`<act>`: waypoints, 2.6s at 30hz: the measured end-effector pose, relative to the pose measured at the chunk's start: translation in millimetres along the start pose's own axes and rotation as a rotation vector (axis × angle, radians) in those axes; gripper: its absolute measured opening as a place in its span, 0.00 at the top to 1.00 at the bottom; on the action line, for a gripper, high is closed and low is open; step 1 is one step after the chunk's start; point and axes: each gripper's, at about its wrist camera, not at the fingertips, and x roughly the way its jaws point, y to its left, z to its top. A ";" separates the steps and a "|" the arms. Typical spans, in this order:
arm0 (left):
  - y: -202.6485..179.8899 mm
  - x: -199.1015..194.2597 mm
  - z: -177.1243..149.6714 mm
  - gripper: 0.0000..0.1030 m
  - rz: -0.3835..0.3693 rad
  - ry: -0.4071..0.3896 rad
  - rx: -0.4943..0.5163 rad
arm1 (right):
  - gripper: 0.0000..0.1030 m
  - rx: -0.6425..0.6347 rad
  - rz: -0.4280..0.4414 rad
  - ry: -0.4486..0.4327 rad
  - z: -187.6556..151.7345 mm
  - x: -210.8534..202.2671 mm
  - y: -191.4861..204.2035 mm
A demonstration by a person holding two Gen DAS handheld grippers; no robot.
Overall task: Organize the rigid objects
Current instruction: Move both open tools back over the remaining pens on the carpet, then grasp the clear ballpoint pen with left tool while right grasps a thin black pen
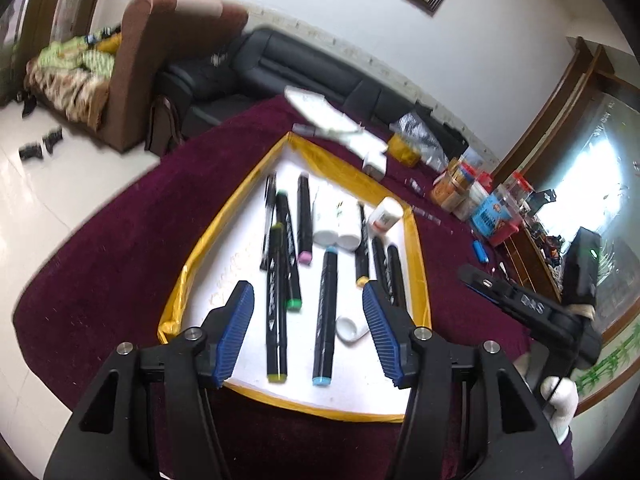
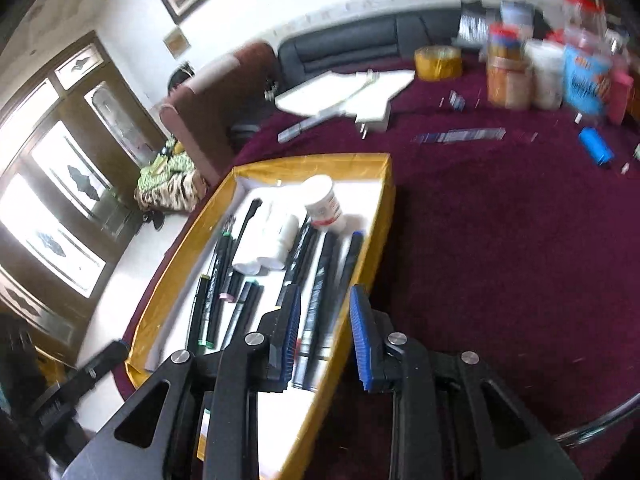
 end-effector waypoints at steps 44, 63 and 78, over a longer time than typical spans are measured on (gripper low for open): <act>-341.8 166.8 -167.1 0.45 -0.205 0.420 0.996 | 0.06 0.504 -0.192 -0.369 -98.0 -148.1 -318.9; -313.5 172.8 -147.2 0.91 -0.111 0.381 0.861 | 0.06 0.528 -0.192 -0.330 -94.3 -138.3 -326.6; -256.9 114.7 -95.3 0.94 -0.341 0.256 0.563 | 0.07 0.496 -0.265 -0.261 -94.2 -147.4 -308.5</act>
